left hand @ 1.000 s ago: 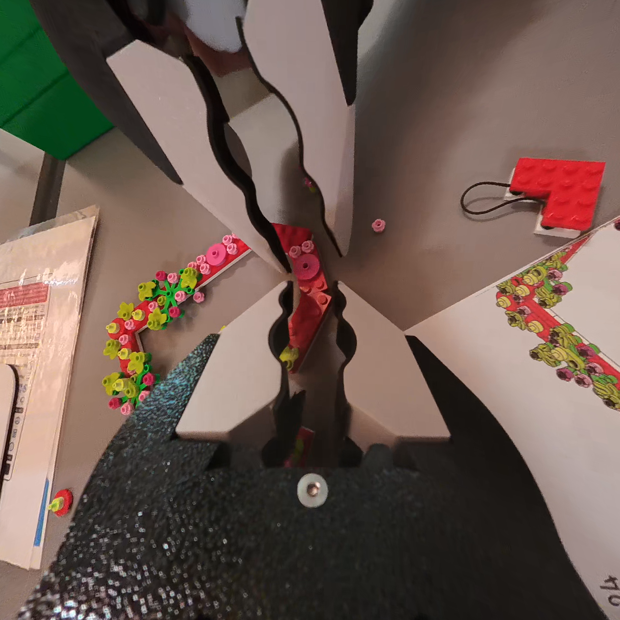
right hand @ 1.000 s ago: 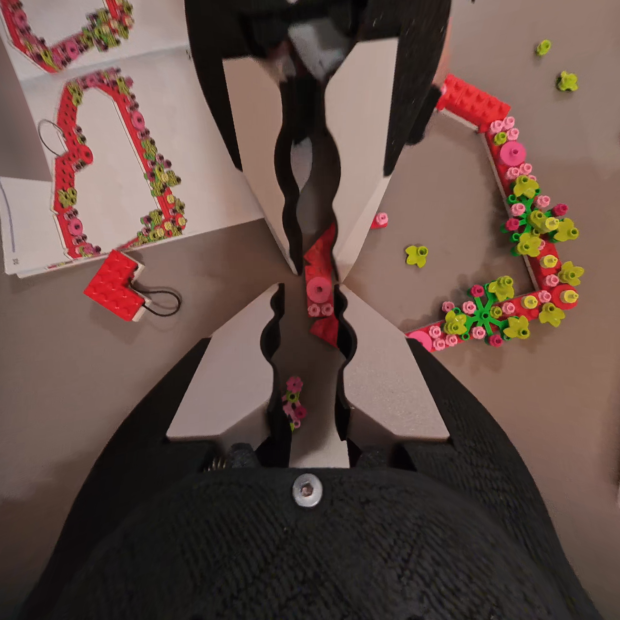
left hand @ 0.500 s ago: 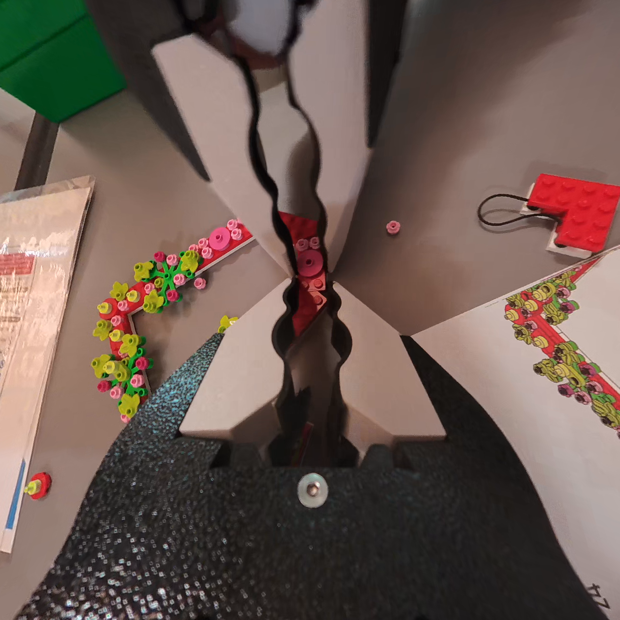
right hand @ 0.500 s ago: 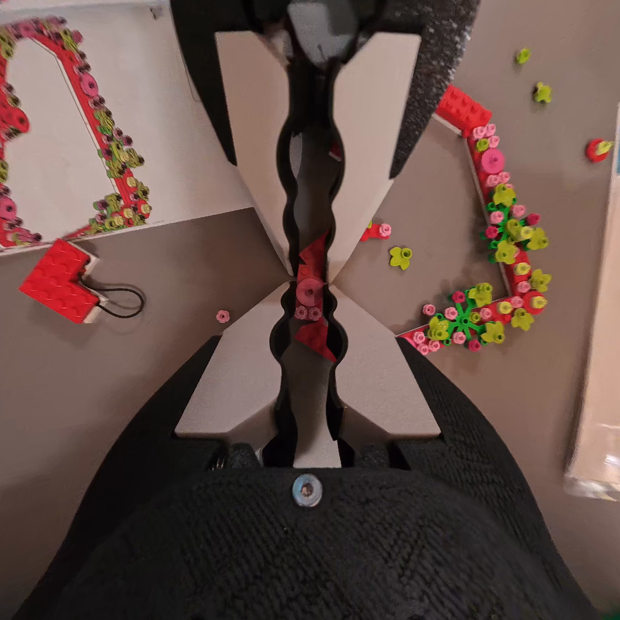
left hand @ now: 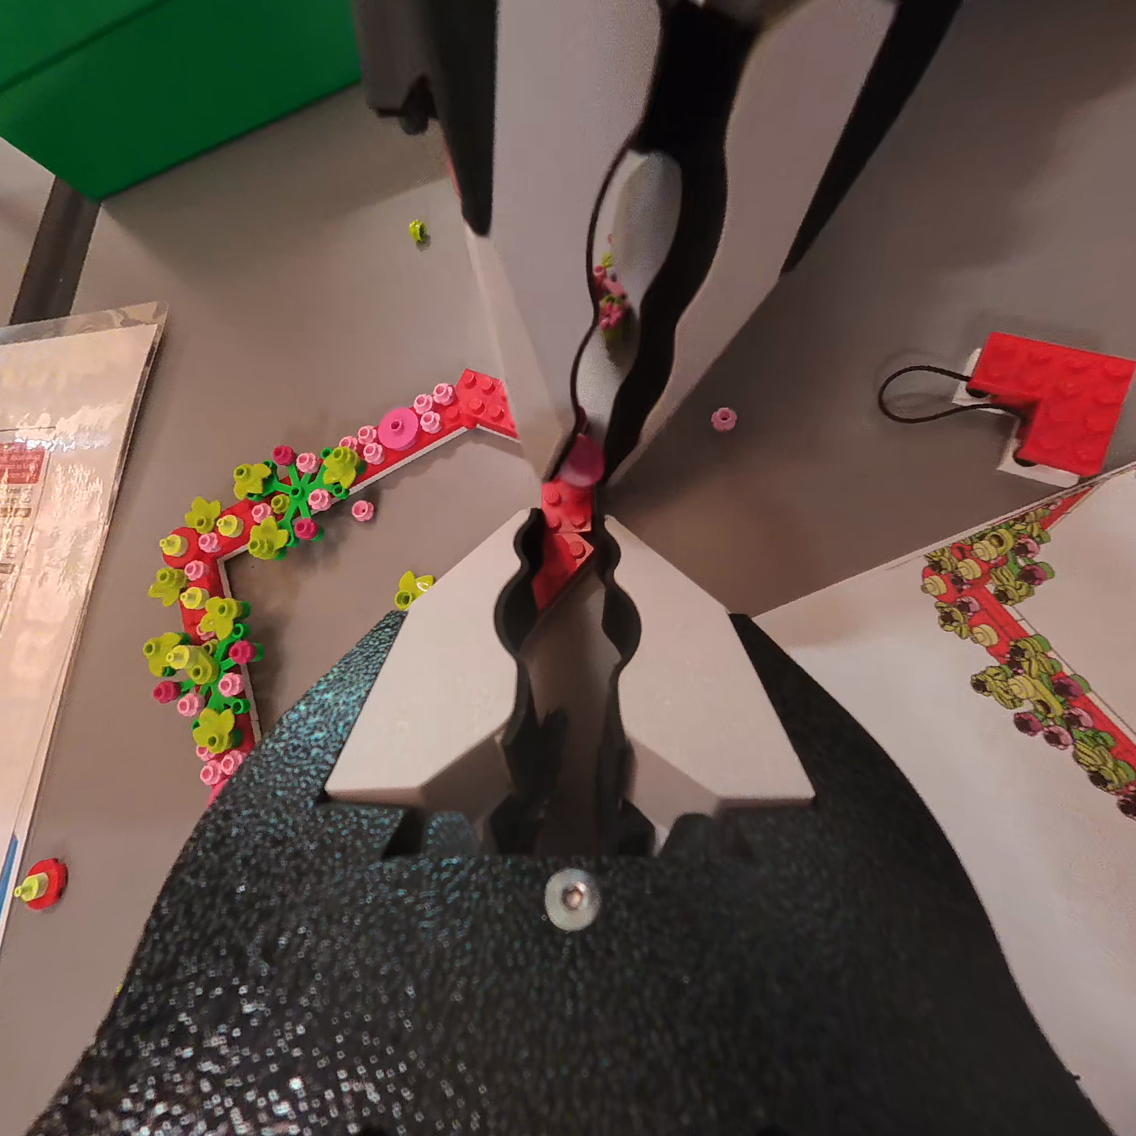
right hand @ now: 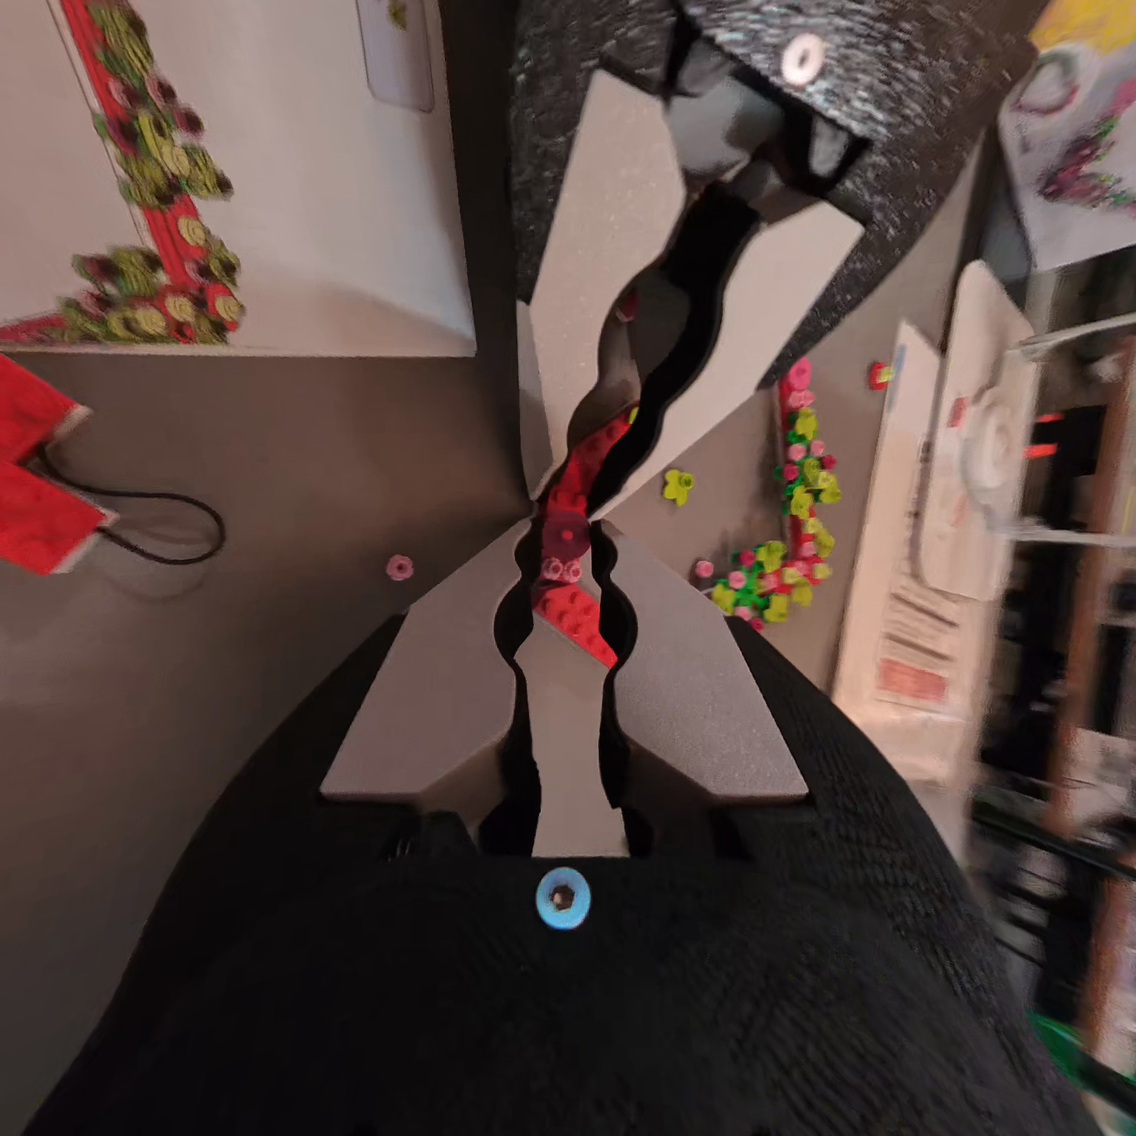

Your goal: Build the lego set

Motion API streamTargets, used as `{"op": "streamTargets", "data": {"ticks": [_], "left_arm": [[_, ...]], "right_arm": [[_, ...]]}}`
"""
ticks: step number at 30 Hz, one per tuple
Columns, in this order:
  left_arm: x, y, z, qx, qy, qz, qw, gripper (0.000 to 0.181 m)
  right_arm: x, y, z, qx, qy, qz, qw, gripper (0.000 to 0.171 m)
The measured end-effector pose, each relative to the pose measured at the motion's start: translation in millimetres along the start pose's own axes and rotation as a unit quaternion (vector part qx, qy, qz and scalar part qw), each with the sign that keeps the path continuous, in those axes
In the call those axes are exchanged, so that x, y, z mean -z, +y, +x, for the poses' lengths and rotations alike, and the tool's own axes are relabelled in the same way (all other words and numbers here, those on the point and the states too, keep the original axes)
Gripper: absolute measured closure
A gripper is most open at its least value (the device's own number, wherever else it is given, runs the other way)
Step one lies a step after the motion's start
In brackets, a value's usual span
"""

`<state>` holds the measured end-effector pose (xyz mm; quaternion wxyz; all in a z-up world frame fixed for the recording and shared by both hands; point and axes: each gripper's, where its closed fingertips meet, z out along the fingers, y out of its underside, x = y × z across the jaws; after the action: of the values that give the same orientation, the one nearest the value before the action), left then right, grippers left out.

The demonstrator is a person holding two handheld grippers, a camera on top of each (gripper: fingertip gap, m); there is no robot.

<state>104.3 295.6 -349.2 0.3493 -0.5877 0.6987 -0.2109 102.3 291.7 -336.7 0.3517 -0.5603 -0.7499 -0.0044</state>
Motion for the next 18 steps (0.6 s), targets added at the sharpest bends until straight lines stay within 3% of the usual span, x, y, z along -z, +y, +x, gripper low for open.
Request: {"op": "streamTargets", "data": {"ticks": [4, 9, 13, 18], "left_arm": [[0.0, 0.0, -0.1, 0.0, 0.001, 0.0, 1.0, 0.166], [0.0, -0.1, -0.2, -0.001, 0.0, -0.001, 1.0, 0.166], [0.1, -0.2, -1.3, -0.005, -0.002, -0.002, 1.0, 0.166], [1.4, 0.8, -2.3, -0.009, 0.005, -0.001, 1.0, 0.166]], "right_arm": [[20.8, 0.2, -19.9, -0.121, -0.146, 0.032, 0.981, 0.157], [21.9, 23.2, -33.6, -0.151, -0.197, -0.032, 0.968, 0.132], [25.2, 4.7, -24.5, -0.192, -0.206, 0.031, 0.959, 0.137], [23.8, 22.7, -35.6, -0.188, -0.233, -0.023, 0.954, 0.138]]}}
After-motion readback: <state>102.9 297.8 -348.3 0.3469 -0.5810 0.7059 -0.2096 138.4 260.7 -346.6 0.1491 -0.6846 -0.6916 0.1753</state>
